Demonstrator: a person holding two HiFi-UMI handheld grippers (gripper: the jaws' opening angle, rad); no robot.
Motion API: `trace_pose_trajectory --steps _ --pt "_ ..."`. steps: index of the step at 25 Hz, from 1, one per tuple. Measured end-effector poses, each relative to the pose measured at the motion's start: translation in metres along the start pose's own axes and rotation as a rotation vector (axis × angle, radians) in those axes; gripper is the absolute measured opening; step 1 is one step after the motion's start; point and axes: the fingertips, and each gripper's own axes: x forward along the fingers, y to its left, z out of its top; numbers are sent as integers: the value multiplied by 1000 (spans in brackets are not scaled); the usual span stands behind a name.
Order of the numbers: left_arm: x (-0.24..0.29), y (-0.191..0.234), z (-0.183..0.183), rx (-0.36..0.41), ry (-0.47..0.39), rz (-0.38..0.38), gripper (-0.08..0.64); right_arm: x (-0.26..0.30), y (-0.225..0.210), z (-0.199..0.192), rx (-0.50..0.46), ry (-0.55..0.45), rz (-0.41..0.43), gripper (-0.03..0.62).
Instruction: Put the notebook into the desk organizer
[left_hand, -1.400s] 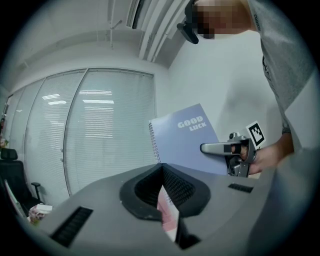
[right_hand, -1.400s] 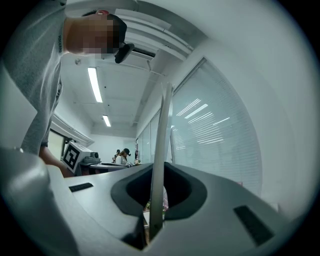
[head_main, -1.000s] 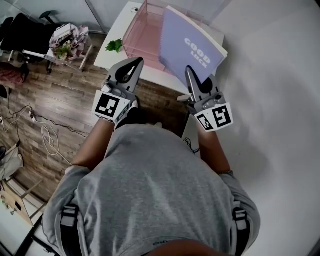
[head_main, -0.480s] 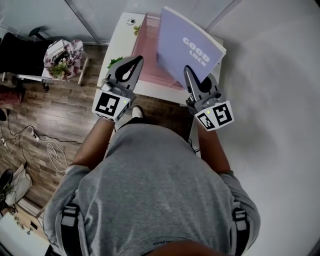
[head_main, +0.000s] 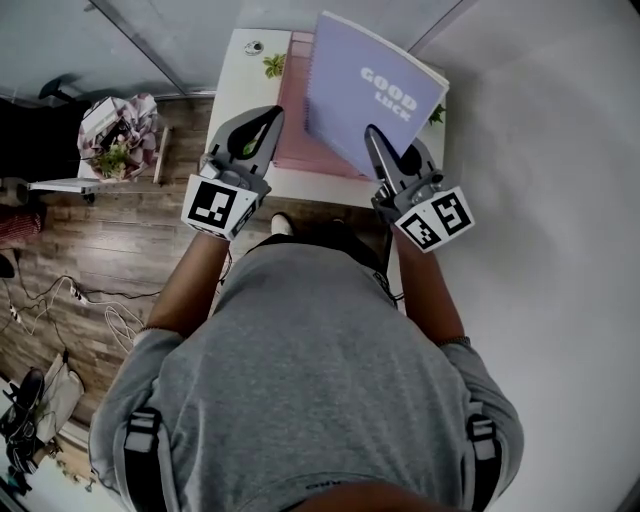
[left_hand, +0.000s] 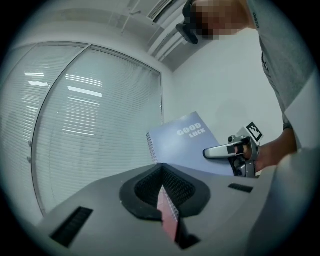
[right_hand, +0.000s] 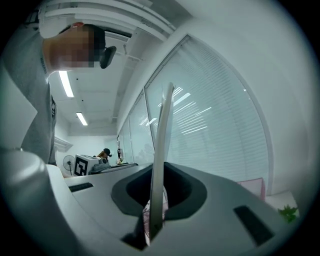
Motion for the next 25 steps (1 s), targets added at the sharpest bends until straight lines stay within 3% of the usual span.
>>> trace_pose_trajectory --steps 11,16,25 --pt "22 26 -13 6 9 17 18 32 -35 -26 235 45 56 38" --pt "39 42 -17 12 43 34 18 53 -58 -36 384 107 96 38" --pt "68 44 -13 30 -1 47 18 61 -89 -67 579 223 97 38"
